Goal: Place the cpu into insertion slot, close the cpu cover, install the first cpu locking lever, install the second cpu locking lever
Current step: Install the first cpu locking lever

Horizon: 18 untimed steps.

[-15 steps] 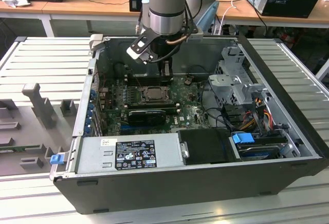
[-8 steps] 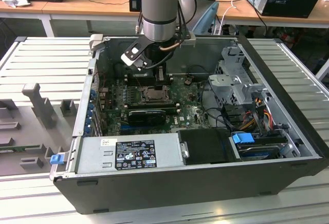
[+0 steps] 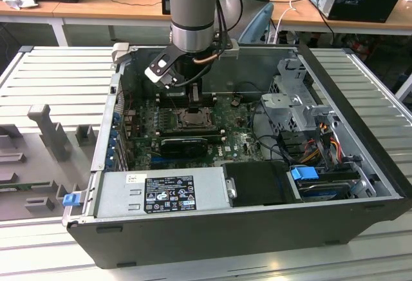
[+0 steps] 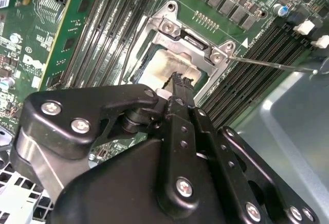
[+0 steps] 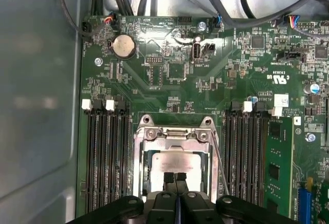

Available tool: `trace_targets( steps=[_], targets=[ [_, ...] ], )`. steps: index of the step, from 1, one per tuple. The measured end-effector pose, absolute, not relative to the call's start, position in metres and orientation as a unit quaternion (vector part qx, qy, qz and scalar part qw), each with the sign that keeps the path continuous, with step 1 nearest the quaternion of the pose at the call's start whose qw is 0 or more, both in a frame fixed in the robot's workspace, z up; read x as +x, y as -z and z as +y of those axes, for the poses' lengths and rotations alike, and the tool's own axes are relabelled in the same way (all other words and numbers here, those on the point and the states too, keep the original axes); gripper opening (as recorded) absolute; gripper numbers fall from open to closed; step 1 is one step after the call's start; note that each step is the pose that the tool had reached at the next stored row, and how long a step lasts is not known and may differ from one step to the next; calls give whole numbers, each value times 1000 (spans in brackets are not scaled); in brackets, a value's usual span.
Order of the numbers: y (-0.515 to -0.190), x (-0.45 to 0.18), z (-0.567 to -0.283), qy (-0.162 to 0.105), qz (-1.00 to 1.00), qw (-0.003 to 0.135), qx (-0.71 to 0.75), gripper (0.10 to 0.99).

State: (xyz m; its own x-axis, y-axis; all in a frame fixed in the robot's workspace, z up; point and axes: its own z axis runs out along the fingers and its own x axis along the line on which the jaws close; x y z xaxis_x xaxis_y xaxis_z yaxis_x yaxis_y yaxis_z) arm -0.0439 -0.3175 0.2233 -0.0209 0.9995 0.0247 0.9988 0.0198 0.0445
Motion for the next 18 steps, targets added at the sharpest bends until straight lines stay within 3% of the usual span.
trace_targets(
  steps=[18],
  targets=[
    [-254, -44, -318, -25, 714, 7, 700, 106]
  ],
)
